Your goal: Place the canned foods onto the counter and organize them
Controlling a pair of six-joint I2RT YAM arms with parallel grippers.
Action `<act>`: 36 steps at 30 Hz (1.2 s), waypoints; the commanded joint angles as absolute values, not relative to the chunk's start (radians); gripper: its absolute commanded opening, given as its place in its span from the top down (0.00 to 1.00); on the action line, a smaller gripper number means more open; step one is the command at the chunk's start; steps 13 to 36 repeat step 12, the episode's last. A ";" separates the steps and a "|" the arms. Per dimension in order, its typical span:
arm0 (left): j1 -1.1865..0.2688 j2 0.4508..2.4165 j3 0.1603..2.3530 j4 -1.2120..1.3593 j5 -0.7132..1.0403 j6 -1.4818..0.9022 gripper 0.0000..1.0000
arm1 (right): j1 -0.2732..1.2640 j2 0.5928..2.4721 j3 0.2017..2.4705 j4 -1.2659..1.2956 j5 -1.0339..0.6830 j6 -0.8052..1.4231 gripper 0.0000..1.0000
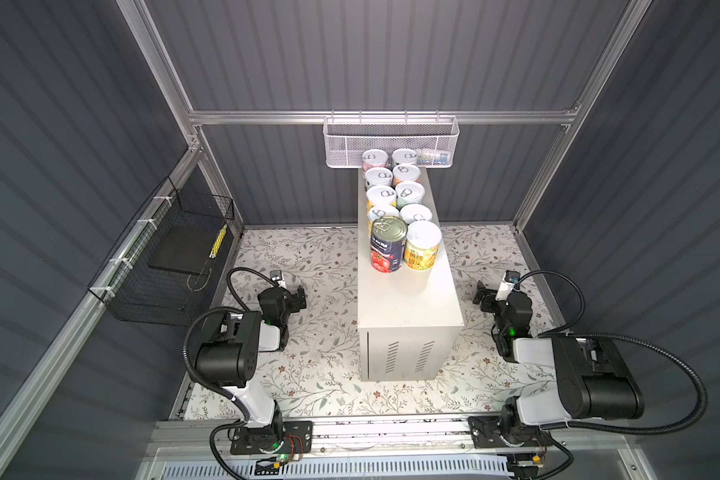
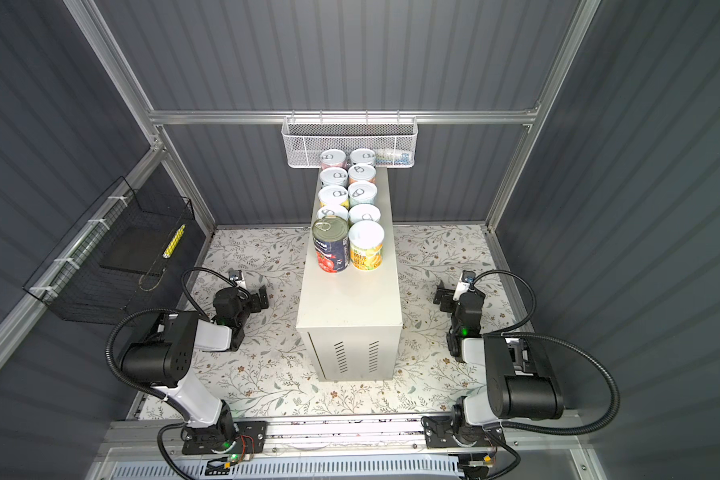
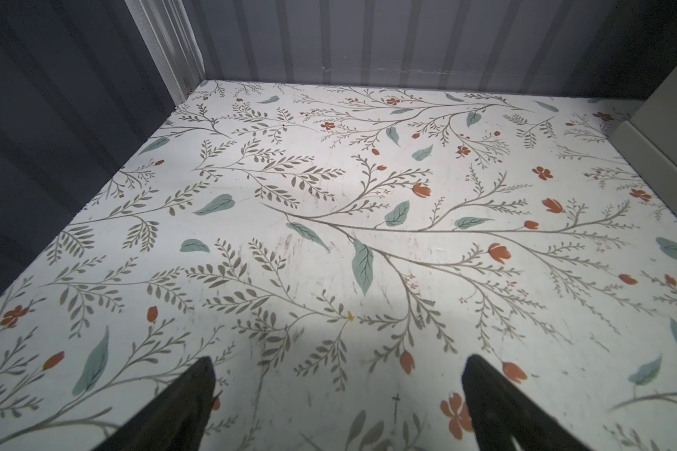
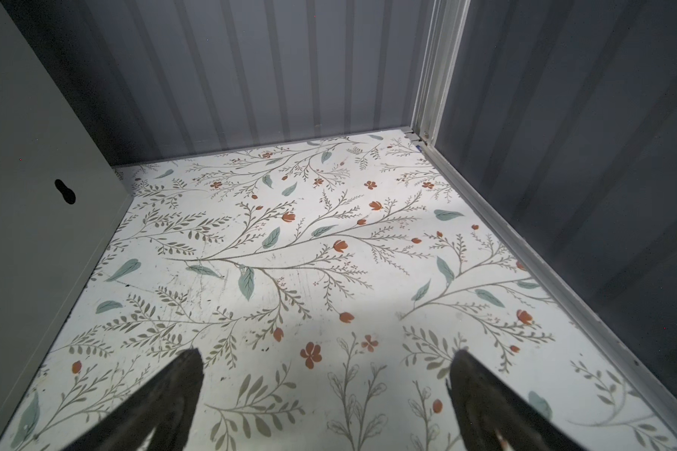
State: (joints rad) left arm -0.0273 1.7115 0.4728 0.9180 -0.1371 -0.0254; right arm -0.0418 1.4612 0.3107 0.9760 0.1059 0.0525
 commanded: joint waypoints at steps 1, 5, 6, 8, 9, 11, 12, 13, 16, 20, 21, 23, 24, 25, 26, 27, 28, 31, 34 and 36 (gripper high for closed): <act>-0.032 1.715 0.465 0.920 -0.130 -0.002 0.00 | -0.043 1.462 0.326 0.976 0.092 0.063 0.01; -0.032 1.715 0.466 0.920 -0.130 -0.002 0.00 | -0.049 1.466 0.339 0.954 0.080 0.066 0.01; -0.032 1.715 0.465 0.920 -0.130 -0.003 0.01 | -0.049 1.468 0.341 0.951 0.081 0.066 0.01; -0.032 1.715 0.465 0.920 -0.130 -0.003 0.01 | -0.051 1.468 0.342 0.950 0.078 0.068 0.01; -0.032 1.714 0.465 0.920 -0.130 -0.004 0.01 | -0.051 1.468 0.341 0.952 0.078 0.068 0.01; -0.032 1.715 0.465 0.920 -0.130 -0.003 0.01 | -0.051 1.461 0.328 0.966 0.078 0.068 0.01; -0.032 1.714 0.465 0.920 -0.130 -0.003 0.01 | -0.051 1.460 0.323 0.975 0.078 0.067 0.01; -0.032 1.714 0.465 0.920 -0.130 -0.003 0.01 | -0.051 1.460 0.323 0.975 0.078 0.067 0.01; -0.032 1.714 0.465 0.920 -0.130 -0.003 0.01 | -0.051 1.460 0.323 0.975 0.078 0.067 0.01; -0.032 1.714 0.465 0.920 -0.130 -0.003 0.01 | -0.051 1.460 0.323 0.975 0.078 0.067 0.01; -0.032 1.714 0.465 0.920 -0.130 -0.003 0.01 | -0.051 1.460 0.323 0.975 0.078 0.067 0.01; -0.032 1.714 0.465 0.920 -0.130 -0.003 0.01 | -0.051 1.460 0.323 0.975 0.078 0.067 0.01; -0.032 1.714 0.465 0.920 -0.130 -0.003 0.01 | -0.051 1.460 0.323 0.975 0.078 0.067 0.01; -0.032 1.714 0.465 0.920 -0.130 -0.003 0.01 | -0.051 1.460 0.323 0.975 0.078 0.067 0.01; -0.032 1.714 0.465 0.920 -0.130 -0.003 0.01 | -0.051 1.460 0.323 0.975 0.078 0.067 0.01; -0.032 1.714 0.465 0.920 -0.130 -0.003 0.01 | -0.051 1.460 0.323 0.975 0.078 0.067 0.01; -0.032 1.714 0.465 0.920 -0.130 -0.003 0.01 | -0.051 1.460 0.323 0.975 0.078 0.067 0.01; -0.032 1.714 0.465 0.920 -0.130 -0.003 0.01 | -0.051 1.460 0.323 0.975 0.078 0.067 0.01; -0.032 1.714 0.465 0.920 -0.130 -0.003 0.01 | -0.051 1.460 0.323 0.975 0.078 0.067 0.01; -0.032 1.714 0.465 0.920 -0.130 -0.003 0.01 | -0.051 1.460 0.323 0.975 0.078 0.067 0.01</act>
